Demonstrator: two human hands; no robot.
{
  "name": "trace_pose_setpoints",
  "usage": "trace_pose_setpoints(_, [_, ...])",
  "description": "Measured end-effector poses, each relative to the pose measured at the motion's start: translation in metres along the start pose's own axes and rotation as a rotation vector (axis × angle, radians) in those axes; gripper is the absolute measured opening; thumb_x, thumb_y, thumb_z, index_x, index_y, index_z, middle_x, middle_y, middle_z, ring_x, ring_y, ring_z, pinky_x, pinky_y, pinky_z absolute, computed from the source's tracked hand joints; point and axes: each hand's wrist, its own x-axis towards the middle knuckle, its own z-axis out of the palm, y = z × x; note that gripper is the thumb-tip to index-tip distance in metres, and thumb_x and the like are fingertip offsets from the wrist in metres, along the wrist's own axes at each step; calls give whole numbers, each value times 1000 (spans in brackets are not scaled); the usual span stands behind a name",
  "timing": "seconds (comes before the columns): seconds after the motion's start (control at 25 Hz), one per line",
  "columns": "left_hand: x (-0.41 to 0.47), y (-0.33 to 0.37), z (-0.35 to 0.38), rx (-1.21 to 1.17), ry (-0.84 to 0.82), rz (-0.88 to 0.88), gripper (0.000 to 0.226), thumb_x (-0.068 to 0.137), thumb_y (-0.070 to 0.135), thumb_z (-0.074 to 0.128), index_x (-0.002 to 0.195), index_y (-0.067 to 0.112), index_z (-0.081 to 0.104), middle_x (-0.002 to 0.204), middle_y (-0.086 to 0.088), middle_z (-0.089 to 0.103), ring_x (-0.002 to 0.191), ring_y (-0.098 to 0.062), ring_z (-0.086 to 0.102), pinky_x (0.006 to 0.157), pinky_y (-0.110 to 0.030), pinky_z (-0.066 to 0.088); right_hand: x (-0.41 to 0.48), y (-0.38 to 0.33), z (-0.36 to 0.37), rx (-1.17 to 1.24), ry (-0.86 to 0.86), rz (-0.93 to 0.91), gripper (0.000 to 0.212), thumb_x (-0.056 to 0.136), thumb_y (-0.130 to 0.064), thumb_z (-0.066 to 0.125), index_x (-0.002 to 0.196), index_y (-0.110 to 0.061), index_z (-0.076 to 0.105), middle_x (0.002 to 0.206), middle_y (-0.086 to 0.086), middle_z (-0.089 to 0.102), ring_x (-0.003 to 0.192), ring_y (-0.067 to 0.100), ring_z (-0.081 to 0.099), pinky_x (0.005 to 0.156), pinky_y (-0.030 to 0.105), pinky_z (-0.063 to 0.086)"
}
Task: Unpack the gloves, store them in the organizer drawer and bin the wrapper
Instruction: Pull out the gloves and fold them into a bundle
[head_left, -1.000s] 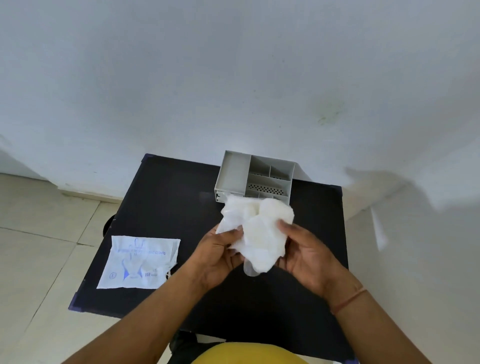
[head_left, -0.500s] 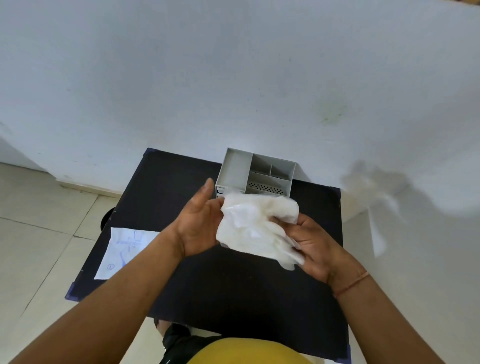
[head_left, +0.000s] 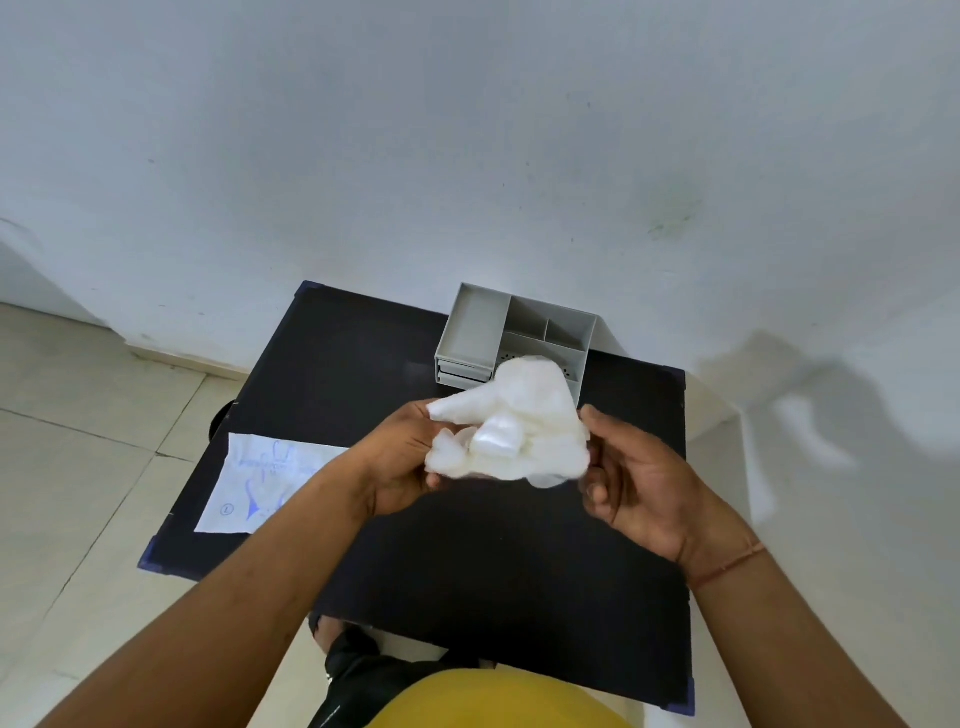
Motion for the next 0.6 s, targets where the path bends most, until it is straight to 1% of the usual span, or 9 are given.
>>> trace_pose_setpoints(0.04, [1, -2, 0, -85, -8, -13, 44, 94, -3, 49, 127, 9, 74, 98, -13, 81, 64, -18, 75, 35, -17, 42, -3, 0, -4, 82, -43, 8, 39, 93, -43, 76, 119, -15, 78, 91, 8, 80, 60, 14, 72, 50, 25, 56])
trace_pose_setpoints(0.08, [2, -6, 1, -175, -3, -42, 42, 96, -2, 46, 127, 9, 73, 97, -13, 82, 66, -19, 78, 33, -16, 43, -4, -1, -7, 99, -76, 8, 43, 93, -41, 76, 128, -15, 75, 102, 11, 81, 72, 19, 77, 58, 29, 61])
trace_pose_setpoints(0.16, [8, -17, 5, -372, 66, -170, 37, 103, -4, 40, 121, 3, 71, 84, -14, 82, 58, -18, 78, 29, -15, 43, -2, 5, -10, 27, -111, 1, 53, 93, -31, 79, 143, -21, 64, 128, 16, 75, 106, 31, 76, 77, 38, 65])
trace_pose_setpoints(0.2, [10, -23, 8, -452, 110, -247, 34, 106, -3, 38, 119, 1, 69, 78, -15, 81, 54, -17, 77, 27, -16, 44, 0, 11, -10, -5, -103, 18, 58, 91, -26, 81, 145, -24, 61, 135, 16, 73, 117, 36, 73, 83, 42, 65])
trace_pose_setpoints(0.24, [11, -31, 10, -495, 140, -309, 32, 109, -1, 37, 120, -1, 67, 75, -17, 80, 51, -17, 77, 26, -17, 44, 3, 16, -8, -17, -56, 55, 61, 88, -24, 85, 145, -23, 61, 135, 17, 73, 119, 38, 72, 84, 42, 65])
trace_pose_setpoints(0.32, [8, -48, 15, -494, 169, -381, 31, 111, 3, 38, 129, -1, 63, 77, -21, 81, 49, -18, 77, 26, -18, 45, 7, 27, -6, -19, 106, 123, 65, 79, -24, 90, 138, -16, 65, 121, 20, 79, 105, 35, 78, 76, 38, 66])
trace_pose_setpoints(0.44, [1, -60, 13, -388, 174, -404, 35, 109, 0, 37, 134, 1, 61, 83, -20, 83, 51, -16, 76, 28, -16, 45, 8, 35, -8, -46, 293, 144, 61, 73, -20, 91, 129, -10, 69, 103, 18, 83, 77, 25, 80, 56, 31, 63])
trace_pose_setpoints(0.52, [-4, -60, 13, -258, 108, -373, 39, 106, -1, 37, 133, 4, 64, 86, -15, 84, 54, -15, 75, 30, -15, 45, 8, 39, -11, -111, 331, 162, 58, 71, -22, 92, 124, -9, 72, 98, 14, 84, 72, 21, 79, 51, 29, 59])
trace_pose_setpoints(0.6, [-9, -57, 17, -134, 20, -321, 38, 101, 6, 49, 133, 7, 69, 90, -11, 85, 58, -14, 75, 34, -15, 46, 7, 41, -11, -154, 326, 186, 53, 72, -24, 92, 120, -8, 75, 100, 13, 84, 73, 20, 78, 48, 27, 55])
